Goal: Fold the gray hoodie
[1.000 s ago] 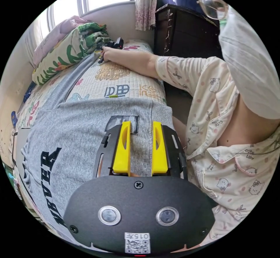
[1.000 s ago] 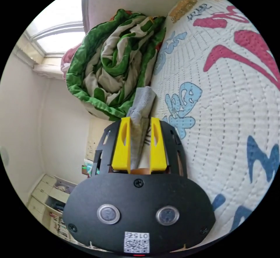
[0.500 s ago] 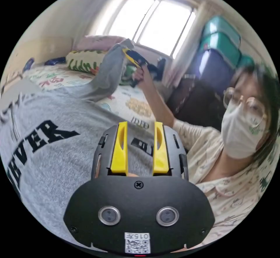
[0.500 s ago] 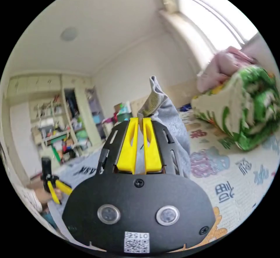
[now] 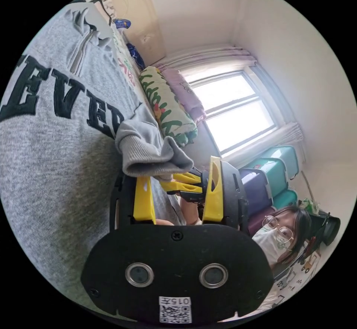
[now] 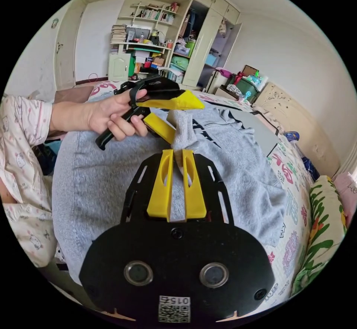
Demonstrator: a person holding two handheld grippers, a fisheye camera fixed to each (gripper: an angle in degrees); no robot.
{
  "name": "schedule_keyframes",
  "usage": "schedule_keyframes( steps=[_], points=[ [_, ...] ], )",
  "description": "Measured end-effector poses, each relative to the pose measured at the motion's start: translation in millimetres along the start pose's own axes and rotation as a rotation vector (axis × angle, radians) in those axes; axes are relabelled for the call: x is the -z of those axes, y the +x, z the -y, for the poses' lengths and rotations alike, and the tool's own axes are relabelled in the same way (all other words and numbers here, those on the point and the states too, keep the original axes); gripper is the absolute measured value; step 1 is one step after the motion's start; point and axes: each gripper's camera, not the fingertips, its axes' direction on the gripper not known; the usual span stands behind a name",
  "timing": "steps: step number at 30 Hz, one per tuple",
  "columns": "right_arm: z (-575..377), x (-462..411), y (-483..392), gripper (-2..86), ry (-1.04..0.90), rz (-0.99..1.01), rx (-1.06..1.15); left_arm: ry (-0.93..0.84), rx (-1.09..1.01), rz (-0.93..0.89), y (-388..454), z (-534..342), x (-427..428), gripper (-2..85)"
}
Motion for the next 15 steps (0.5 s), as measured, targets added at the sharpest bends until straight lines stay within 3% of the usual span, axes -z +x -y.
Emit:
schedule_keyframes(
  steps=[10, 15],
  points=[
    [-58, -36, -20, -0.1, 0.047, 0.067, 0.138, -0.022, 0.016, -0.030, 10, 32, 6, 17.4],
    [-77, -65, -26, 0.7, -0.029, 0.092, 0.218, -0.107, 0.013, 0.045, 19, 34, -15, 14.8]
  ],
)
